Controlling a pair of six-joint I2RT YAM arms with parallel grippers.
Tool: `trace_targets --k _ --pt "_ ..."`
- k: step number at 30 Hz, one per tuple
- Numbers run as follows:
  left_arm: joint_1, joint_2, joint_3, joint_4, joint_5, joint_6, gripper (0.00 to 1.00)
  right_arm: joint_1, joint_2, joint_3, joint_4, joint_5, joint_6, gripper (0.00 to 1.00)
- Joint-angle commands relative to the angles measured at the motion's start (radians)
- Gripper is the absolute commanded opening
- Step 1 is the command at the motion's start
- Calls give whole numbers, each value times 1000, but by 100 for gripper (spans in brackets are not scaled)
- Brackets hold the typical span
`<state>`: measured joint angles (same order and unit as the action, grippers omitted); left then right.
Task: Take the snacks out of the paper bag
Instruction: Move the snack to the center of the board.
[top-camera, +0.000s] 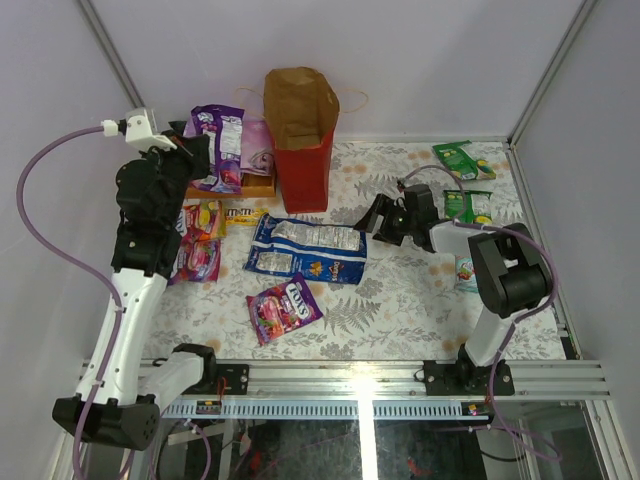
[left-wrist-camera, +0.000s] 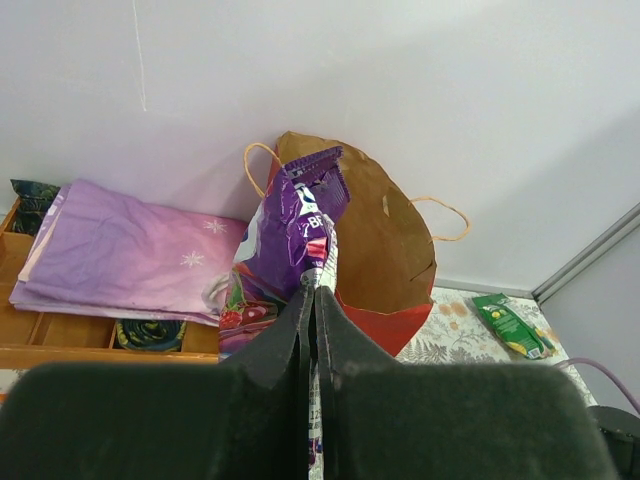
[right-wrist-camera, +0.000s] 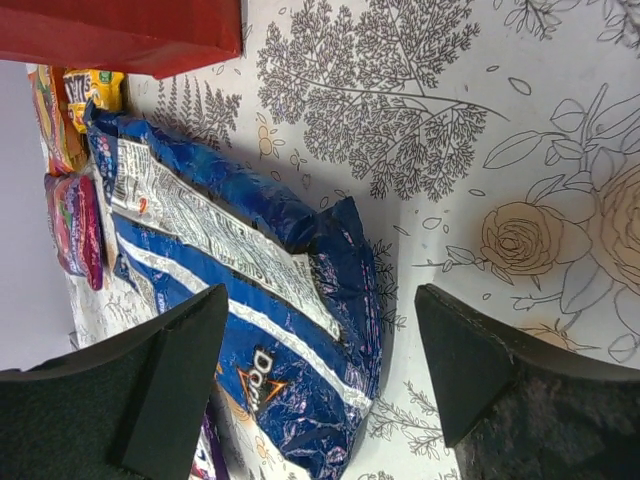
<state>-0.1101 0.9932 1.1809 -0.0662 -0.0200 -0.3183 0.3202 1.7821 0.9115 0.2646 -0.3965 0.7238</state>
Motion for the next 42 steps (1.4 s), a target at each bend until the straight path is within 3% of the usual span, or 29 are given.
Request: trace_targets --k 1,10,19,24,32,42 --pt "7 -19 0 70 -16 18 0 4 33 -27 148 -77 23 82" --pt "6 -18 -8 71 -16 15 0 5 94 -93 256 -89 39 78" --pt "7 -16 -13 74 -11 13 0 5 203 -198 618 -189 182 72" --pt "7 -18 -13 77 -8 10 0 5 214 -238 752 -217 229 60" --pt "7 -9 -18 82 -10 10 0 -5 92 -303 722 -173 187 48" --pt "7 -12 -19 83 -14 9 0 -26 90 -297 765 -190 219 9"
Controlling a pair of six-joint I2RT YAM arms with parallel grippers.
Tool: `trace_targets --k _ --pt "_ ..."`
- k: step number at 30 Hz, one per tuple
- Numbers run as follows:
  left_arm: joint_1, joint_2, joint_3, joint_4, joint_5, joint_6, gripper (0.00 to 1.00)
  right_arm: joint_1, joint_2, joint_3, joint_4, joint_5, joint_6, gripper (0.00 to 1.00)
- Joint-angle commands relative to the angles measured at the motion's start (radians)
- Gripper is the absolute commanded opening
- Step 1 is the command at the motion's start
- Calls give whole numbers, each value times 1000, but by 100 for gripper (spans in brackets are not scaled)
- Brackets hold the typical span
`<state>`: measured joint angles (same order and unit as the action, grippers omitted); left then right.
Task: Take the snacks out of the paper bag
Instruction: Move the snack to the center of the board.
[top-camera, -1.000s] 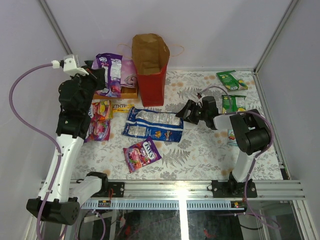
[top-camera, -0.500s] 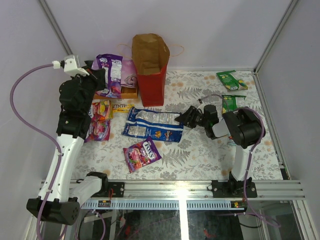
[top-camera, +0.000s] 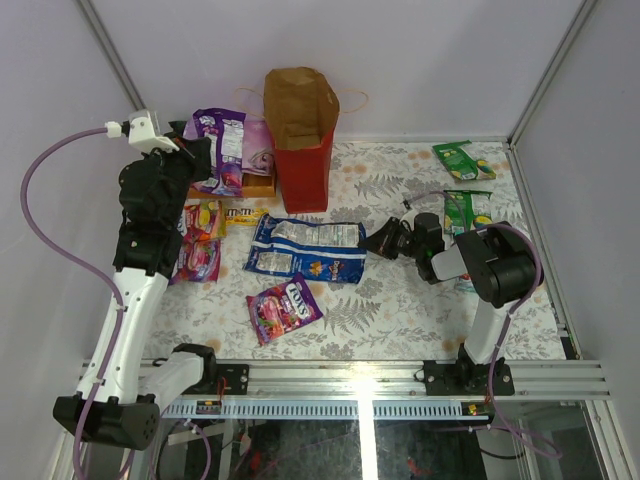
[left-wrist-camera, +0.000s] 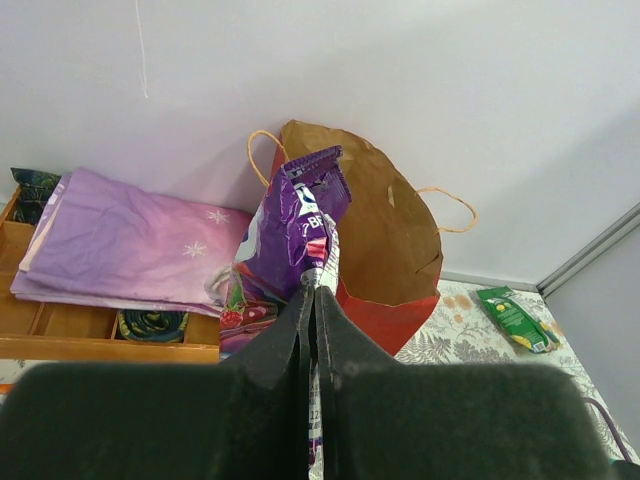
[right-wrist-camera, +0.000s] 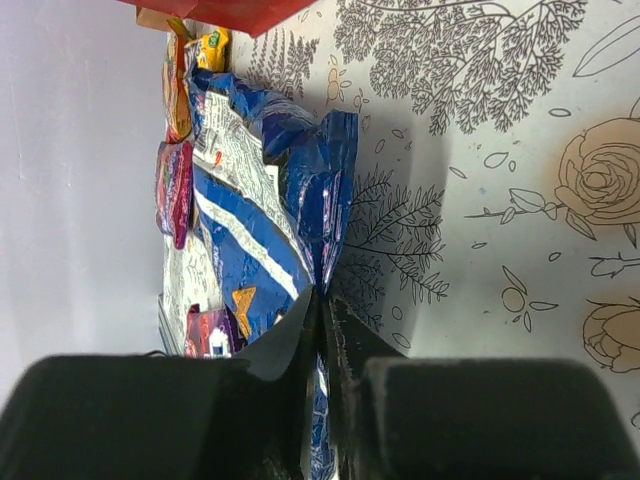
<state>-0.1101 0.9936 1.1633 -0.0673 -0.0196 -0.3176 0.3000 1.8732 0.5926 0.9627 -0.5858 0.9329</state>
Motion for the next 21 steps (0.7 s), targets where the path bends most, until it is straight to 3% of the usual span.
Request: trace_targets --k 1,9,16,21 --pt "6 -11 -2 83 -14 9 0 -6 4 25 76 -4 17 3" --pt "7 -5 6 82 -14 8 0 -96 -118 21 -63 30 -28 0" --pt "7 0 6 92 0 -4 0 -201 -263 134 -525 303 -130 0" --pt "7 3 11 93 9 -9 0 -202 -180 370 -828 453 -246 0"
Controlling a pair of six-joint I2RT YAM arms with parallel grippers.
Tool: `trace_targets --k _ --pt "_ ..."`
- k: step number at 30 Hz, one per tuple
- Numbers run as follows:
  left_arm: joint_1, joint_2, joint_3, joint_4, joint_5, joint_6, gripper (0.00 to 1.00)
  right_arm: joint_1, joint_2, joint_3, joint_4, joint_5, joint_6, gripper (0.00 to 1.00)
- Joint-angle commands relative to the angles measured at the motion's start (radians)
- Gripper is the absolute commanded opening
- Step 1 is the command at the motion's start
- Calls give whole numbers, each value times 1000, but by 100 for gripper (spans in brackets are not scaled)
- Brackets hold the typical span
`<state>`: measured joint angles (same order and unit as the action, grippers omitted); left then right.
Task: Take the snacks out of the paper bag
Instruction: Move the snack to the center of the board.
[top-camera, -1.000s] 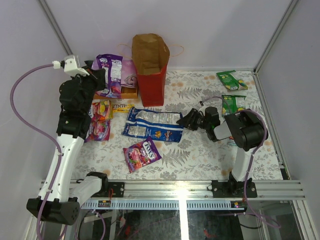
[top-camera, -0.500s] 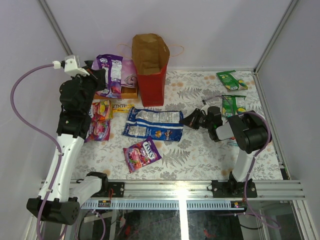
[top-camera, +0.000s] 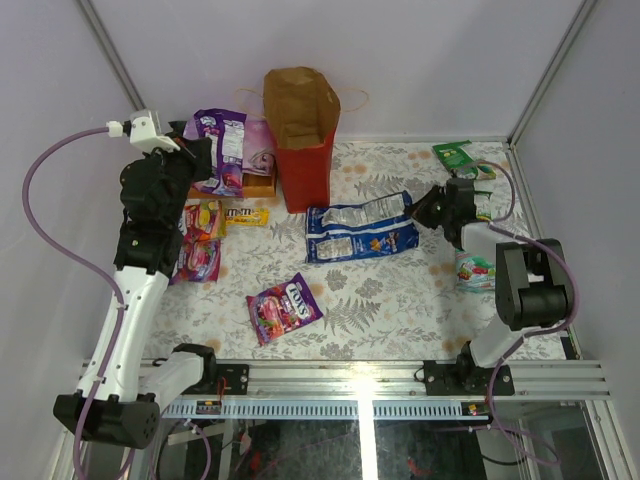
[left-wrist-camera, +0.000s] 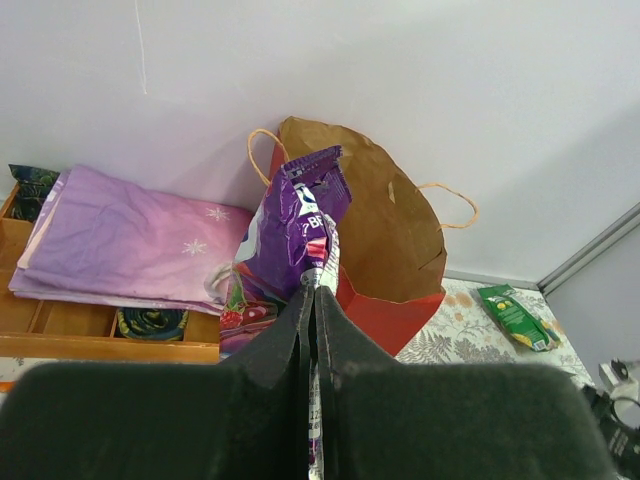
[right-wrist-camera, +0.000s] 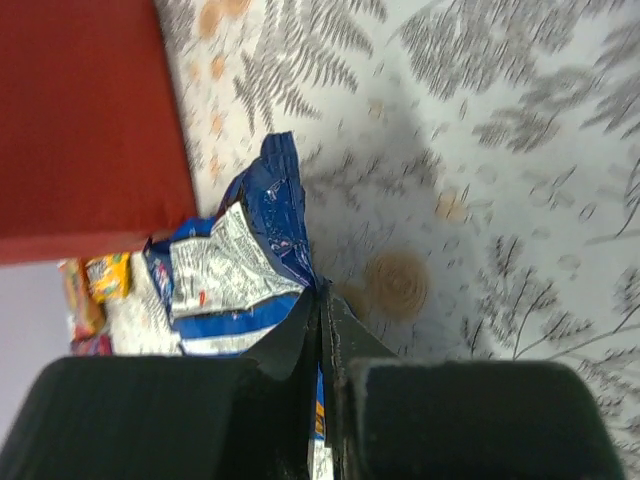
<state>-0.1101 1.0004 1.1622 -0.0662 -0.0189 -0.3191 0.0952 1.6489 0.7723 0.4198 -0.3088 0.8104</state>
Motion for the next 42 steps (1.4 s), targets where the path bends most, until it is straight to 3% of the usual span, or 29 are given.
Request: trace_targets --k 1,4,10,13,14,15,16,18,19,23,25,27,30,31,36,42 --pt "7 -2 12 92 11 -9 0 3 76 241 -333 198 -140 0" --pt "7 4 14 94 18 -13 0 3 178 409 -446 225 -191 0" --pt "7 14 24 90 19 -8 0 3 508 971 -727 124 -363 0" --pt "7 17 30 84 15 1 0 3 623 1201 -782 62 -408 4" --pt "7 16 33 83 12 3 0 3 642 1254 -782 38 -419 14" --pt "6 16 33 80 8 6 0 3 648 1292 -779 19 -426 30" --pt "6 16 35 78 5 9 0 3 647 1318 -777 11 -431 53" --pt "8 14 35 75 -2 12 0 3 613 1326 -761 36 -444 90" --pt "6 12 33 74 -3 13 0 3 584 1307 -745 60 -450 99" --pt "6 6 28 76 -5 14 0 10 389 1059 -573 126 -414 100" --pt "7 4 25 80 -4 13 0 37 281 886 -458 135 -380 89" --pt "6 3 22 83 -1 12 0 94 183 726 -363 138 -359 62" --pt "6 0 24 78 -3 15 0 179 132 541 -207 75 -300 6" --pt "7 -1 23 77 -3 14 0 194 134 492 -153 32 -259 1" --pt "6 -9 12 79 -6 14 0 209 225 310 133 -165 -37 0" --pt "7 -8 8 77 -13 18 0 203 446 247 377 -282 134 0"
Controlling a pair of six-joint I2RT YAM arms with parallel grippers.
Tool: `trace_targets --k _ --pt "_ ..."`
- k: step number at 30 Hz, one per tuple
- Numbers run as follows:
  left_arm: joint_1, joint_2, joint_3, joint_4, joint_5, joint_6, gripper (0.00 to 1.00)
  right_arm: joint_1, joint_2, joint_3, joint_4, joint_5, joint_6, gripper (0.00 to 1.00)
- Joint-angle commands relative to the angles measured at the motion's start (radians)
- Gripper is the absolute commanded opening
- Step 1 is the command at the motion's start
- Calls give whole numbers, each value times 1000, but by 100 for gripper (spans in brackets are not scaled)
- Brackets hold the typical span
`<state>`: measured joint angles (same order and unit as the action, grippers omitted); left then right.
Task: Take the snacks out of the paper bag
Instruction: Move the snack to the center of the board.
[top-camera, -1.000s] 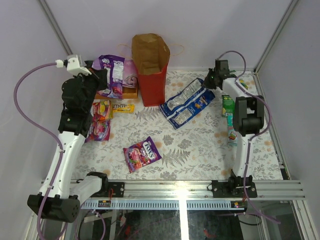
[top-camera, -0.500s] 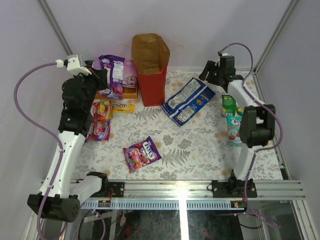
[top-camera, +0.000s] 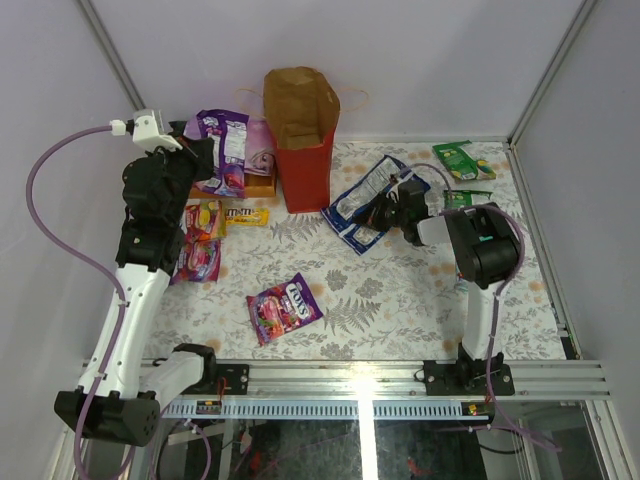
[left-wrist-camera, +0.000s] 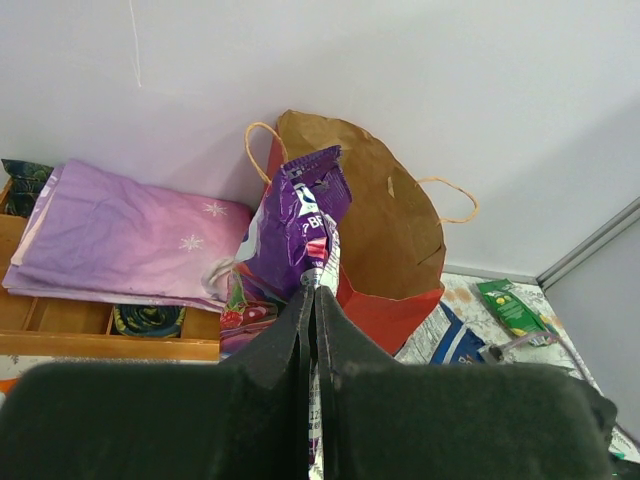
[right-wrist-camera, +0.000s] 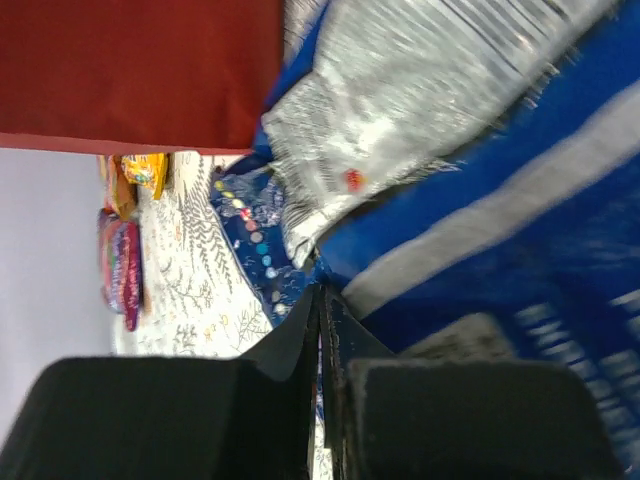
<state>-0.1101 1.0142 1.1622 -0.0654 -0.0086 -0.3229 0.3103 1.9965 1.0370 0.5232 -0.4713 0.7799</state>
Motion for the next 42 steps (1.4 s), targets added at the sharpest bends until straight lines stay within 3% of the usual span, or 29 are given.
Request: trace_targets --k 1,8,13,23,28,32,34,40,42 --pt "7 -21 8 75 -26 25 0 -16 131 -20 297 -121 188 0" --pt "6 -19 11 67 -37 31 0 -94 215 -32 238 -111 226 0" --pt "6 -13 10 68 -32 26 0 -162 180 51 -168 -45 24 0" --pt "7 -3 12 73 -20 19 0 -142 65 231 -689 217 -256 0" --pt "7 -8 13 70 -18 18 0 -116 -62 229 -739 330 -284 3" --pt "7 -8 11 73 -14 13 0 -40 -164 239 -682 325 -312 22" --pt "7 -8 11 72 -14 11 0 7 -180 257 -646 294 -311 25" --pt "7 -19 12 65 -18 16 0 68 -75 358 -627 239 -299 1" --pt "6 -22 13 59 -24 20 0 72 -33 362 -609 229 -287 0"
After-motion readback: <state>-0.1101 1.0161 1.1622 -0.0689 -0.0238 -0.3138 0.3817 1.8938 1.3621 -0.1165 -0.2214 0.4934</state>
